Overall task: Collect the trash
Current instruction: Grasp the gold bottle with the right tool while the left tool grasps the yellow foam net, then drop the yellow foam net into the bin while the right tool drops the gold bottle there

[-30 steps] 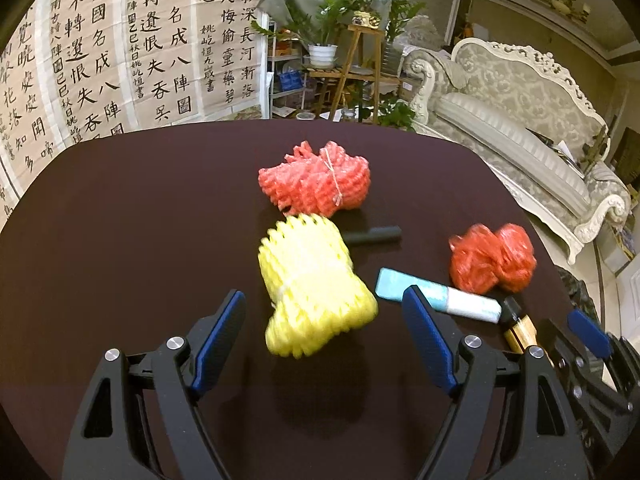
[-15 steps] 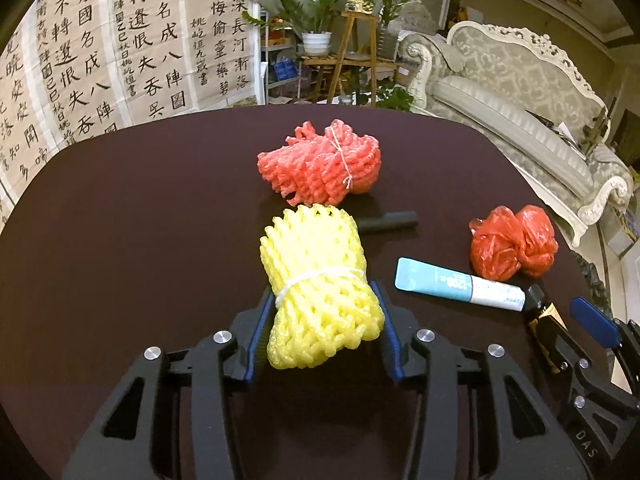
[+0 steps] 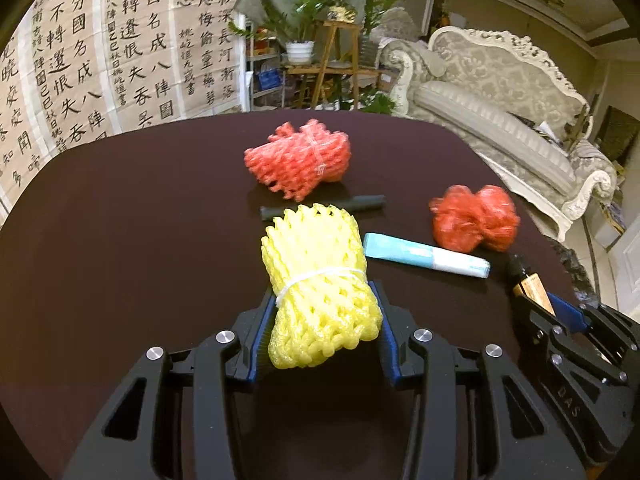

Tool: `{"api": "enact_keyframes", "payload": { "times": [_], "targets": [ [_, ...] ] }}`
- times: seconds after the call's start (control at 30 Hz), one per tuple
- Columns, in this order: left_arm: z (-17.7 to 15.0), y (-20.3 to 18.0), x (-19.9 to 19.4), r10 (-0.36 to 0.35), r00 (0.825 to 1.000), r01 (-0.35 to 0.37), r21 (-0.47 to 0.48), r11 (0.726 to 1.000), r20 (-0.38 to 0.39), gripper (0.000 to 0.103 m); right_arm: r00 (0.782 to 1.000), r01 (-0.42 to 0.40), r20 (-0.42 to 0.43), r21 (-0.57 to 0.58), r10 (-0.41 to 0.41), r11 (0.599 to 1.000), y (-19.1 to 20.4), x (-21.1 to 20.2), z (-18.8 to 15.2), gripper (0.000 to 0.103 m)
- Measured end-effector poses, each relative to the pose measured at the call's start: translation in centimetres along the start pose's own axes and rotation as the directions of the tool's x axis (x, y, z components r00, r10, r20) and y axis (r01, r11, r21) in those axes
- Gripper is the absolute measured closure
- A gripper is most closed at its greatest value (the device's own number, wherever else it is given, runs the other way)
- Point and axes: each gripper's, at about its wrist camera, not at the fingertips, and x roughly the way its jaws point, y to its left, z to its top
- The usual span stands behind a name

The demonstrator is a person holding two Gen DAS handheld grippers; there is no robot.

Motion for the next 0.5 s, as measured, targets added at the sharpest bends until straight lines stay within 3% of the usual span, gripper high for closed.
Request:
{"api": "enact_keyframes", "payload": {
  "times": [0.27, 0.5],
  "targets": [
    [0.0, -4.6, -1.9, -0.091, 0.994, 0.086, 0.074, 0.994, 0.06, 0.059, 0.994, 0.077, 0.069, 0.101, -0.084, 0.992, -4.9, -3.2, -1.0, 0.08],
    [0.2, -10.4, -1.9, -0.181, 0.981, 0.168, 0.16, 0.973, 0.073, 0.059, 0.975, 0.18, 0.097, 0.188, -0.201, 0.965, -10.2, -5.1, -2.2, 0.08]
  ]
}}
